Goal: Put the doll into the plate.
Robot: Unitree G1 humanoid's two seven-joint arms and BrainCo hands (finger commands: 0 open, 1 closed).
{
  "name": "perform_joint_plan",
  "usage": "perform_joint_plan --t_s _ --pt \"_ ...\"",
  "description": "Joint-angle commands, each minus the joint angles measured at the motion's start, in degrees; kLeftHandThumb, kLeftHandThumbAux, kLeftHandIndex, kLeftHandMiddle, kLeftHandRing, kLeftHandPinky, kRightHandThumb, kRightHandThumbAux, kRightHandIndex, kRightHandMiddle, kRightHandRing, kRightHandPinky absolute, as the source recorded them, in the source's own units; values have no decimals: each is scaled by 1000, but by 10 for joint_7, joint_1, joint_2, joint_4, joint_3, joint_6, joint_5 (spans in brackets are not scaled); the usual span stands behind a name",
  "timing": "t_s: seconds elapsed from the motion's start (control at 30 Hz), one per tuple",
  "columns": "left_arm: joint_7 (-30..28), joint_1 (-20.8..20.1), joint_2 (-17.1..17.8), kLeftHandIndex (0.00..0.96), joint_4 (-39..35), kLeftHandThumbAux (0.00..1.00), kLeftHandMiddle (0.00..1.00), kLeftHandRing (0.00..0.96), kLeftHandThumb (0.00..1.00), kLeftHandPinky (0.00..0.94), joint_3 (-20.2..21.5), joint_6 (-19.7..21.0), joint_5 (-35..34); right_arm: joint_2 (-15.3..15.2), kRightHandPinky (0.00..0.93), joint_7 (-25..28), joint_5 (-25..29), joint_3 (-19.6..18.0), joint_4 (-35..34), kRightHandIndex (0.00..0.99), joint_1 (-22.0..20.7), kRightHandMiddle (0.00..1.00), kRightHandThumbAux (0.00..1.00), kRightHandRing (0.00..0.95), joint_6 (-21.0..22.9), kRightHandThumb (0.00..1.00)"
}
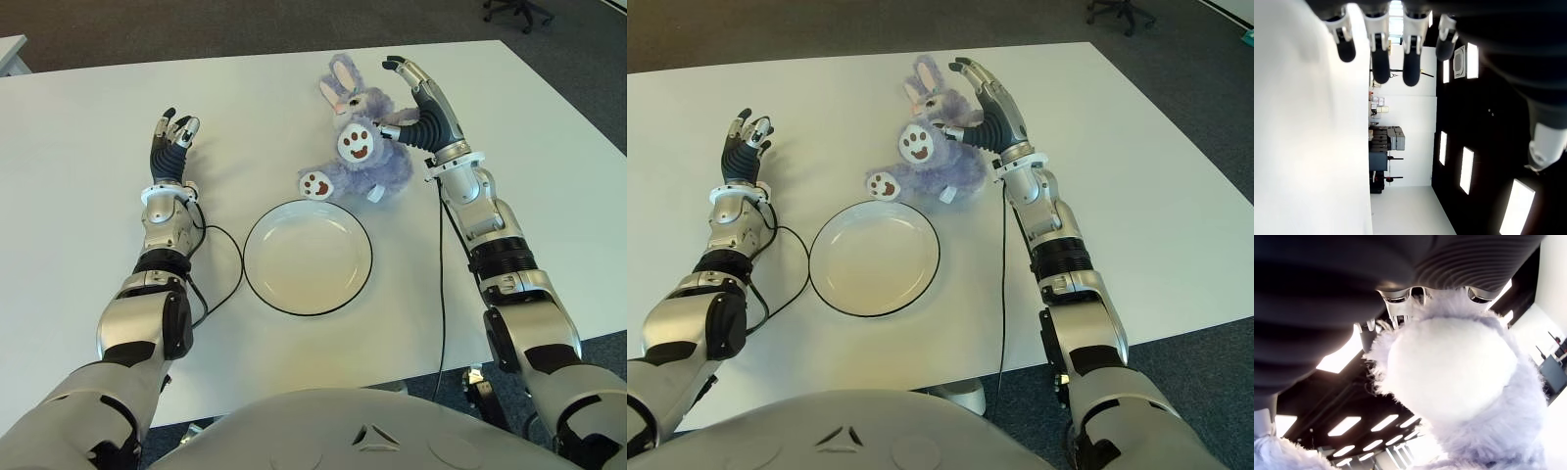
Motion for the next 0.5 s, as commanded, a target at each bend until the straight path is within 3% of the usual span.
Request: perform_joint_plan --t_s 0.03,0.5 --pt "-9 47 -17 85 29 504 182 159 0 72 3 21 -5 0 100 2 -5 9 9 102 8 105 480 89 5 119" --pt "-16 49 -13 92 29 489 172 147 0 55 4 20 -9 5 63 28 29 4 31 114 11 70 540 50 -4 143"
